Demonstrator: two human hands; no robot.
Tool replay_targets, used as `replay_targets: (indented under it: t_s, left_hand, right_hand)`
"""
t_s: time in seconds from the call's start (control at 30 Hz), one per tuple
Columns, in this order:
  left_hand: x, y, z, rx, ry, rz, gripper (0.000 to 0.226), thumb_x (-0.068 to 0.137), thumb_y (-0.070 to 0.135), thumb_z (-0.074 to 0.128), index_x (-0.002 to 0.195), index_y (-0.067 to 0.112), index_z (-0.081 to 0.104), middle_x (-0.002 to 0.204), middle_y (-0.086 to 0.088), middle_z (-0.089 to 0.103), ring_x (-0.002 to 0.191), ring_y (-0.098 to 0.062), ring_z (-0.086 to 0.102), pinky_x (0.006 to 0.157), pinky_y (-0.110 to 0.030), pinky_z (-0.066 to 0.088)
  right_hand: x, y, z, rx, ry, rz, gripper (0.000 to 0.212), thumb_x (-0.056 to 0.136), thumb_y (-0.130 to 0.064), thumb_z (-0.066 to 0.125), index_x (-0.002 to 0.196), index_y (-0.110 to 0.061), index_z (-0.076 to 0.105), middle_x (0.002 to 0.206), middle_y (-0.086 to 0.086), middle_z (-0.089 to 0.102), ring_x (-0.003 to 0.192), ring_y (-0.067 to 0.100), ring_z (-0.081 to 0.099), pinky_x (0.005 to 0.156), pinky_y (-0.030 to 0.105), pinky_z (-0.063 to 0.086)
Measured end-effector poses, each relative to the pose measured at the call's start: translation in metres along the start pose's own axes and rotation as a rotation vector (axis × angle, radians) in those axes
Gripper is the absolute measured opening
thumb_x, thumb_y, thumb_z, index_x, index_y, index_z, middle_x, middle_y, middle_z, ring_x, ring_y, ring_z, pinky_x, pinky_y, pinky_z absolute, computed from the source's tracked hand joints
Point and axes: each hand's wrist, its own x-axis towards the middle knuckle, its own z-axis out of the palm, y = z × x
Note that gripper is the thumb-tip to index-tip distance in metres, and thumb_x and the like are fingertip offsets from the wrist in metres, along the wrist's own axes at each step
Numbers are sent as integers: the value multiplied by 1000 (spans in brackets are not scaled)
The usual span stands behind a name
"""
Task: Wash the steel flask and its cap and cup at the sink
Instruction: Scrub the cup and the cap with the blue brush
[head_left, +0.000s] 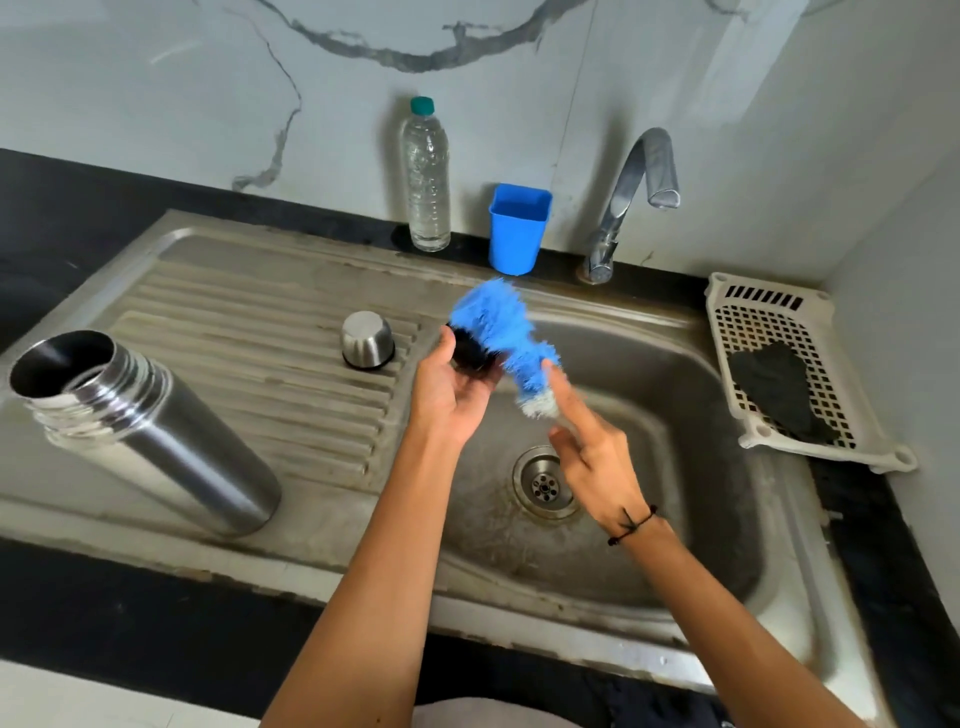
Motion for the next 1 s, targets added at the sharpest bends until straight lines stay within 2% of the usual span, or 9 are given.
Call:
replay_targets:
  t_s: [0.1, 0.17, 0.23, 0.37, 0.57, 0.7, 0.8, 0.9, 1.0]
  left_hand:
    - [-3, 7, -3, 23, 3, -37, 25, 101, 16, 39, 112, 3, 57, 106, -14, 66, 92, -27, 62, 75, -39, 50]
    - [-4, 14, -9, 6, 7, -85, 31, 102, 20, 39, 125, 3, 50, 114, -19, 61, 96, -33, 60, 74, -38, 49]
    - [-4, 19, -13, 33, -20, -100, 28, 102, 18, 37, 123, 5, 50, 108, -19, 61, 95, -35, 61, 75, -40, 50]
    - [-2, 23, -17, 158, -78, -62, 25, 101, 8, 35, 114, 8, 56, 105, -14, 65, 96, -29, 62, 85, -43, 50]
    - [-1, 22, -15, 175, -70, -184, 34, 104, 29, 31, 107, 6, 56, 96, -18, 65, 82, -29, 60, 74, -34, 44]
    - [-3, 16, -11, 208, -155, -157, 27, 102, 22, 37, 100, 10, 61, 92, -10, 65, 83, -22, 58, 81, -34, 44]
    - [-6, 12, -19, 201, -104, -149, 24, 100, 18, 38, 102, 10, 60, 96, -9, 63, 83, -21, 55, 70, -28, 38]
    - [-7, 11, -24, 121, -25, -148, 29, 100, 33, 42, 101, 12, 61, 98, -11, 64, 87, -23, 57, 81, -32, 43]
    - [-9, 10, -22, 95, -40, -97, 25, 99, 25, 42, 96, 11, 63, 90, -10, 68, 86, -24, 60, 85, -39, 47]
  right_hand:
    - [-1, -1, 11, -7, -9, 80, 77, 89, -1, 47, 140, -51, 18, 80, 2, 65, 53, 7, 49, 66, 23, 47]
    - [-1, -3, 10, 52, 12, 174, 78, 91, -1, 46, 133, -61, 21, 62, 8, 56, 45, 9, 37, 58, 19, 40]
    - [-1, -12, 11, 85, 44, 159, 79, 91, -1, 47, 133, -63, 22, 65, 16, 58, 46, 9, 35, 58, 18, 41]
    - [-4, -19, 24, -60, 49, 33, 84, 85, 5, 50, 141, -51, 21, 75, 4, 62, 56, 9, 46, 66, 25, 47]
    - [-5, -28, 19, -48, 154, 106, 86, 86, 1, 49, 138, -60, 16, 82, 9, 65, 63, 19, 51, 71, 35, 50]
    - [-13, -29, 22, -123, 83, 39, 80, 83, -3, 47, 143, -46, 18, 78, 6, 61, 66, 22, 56, 72, 37, 52]
    - [-11, -22, 21, -128, 43, 93, 82, 84, 3, 50, 144, -38, 14, 79, 6, 61, 69, 25, 57, 75, 40, 51]
    - [-11, -27, 21, -76, 29, 74, 82, 84, -1, 46, 141, -52, 16, 78, 8, 61, 66, 26, 56, 72, 39, 51]
    - [-21, -28, 20, -113, -11, -19, 72, 83, -13, 34, 143, -49, 18, 77, 3, 58, 66, 25, 56, 70, 38, 53]
